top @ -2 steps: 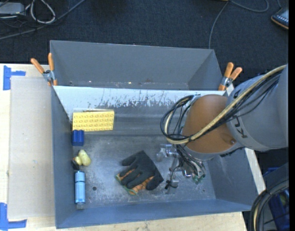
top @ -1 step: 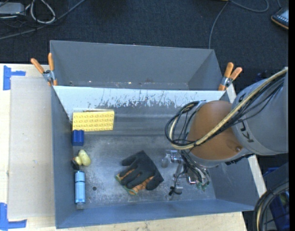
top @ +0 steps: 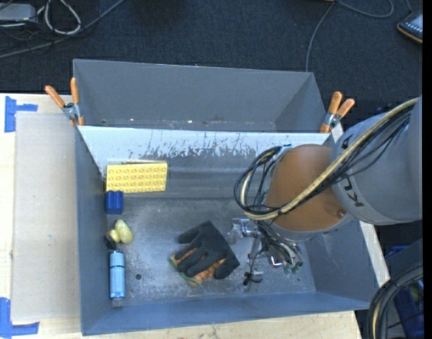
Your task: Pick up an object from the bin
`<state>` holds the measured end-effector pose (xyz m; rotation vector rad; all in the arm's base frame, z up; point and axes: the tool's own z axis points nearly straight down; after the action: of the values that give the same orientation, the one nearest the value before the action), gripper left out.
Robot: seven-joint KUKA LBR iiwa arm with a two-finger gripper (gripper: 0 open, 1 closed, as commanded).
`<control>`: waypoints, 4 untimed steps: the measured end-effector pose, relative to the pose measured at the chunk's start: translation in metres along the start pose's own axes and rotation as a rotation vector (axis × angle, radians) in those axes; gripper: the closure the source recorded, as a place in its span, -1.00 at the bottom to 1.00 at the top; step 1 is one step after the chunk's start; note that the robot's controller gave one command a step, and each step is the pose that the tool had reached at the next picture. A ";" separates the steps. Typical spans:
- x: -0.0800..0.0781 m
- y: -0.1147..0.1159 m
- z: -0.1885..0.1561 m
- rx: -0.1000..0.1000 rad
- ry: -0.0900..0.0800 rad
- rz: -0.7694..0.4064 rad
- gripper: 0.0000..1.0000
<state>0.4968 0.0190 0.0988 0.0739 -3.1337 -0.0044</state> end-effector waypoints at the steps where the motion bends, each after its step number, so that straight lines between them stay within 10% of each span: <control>1: -0.002 0.069 0.024 0.001 0.001 -0.094 -1.00; 2: -0.070 0.115 0.012 0.002 -0.003 0.084 -1.00; 4: -0.077 0.107 0.026 -0.001 -0.002 0.095 -1.00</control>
Offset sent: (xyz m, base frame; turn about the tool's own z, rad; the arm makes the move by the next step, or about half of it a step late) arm 0.0850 0.1350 -0.0070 0.1129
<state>0.5682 0.1293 0.0730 -0.0750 -3.1355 -0.0049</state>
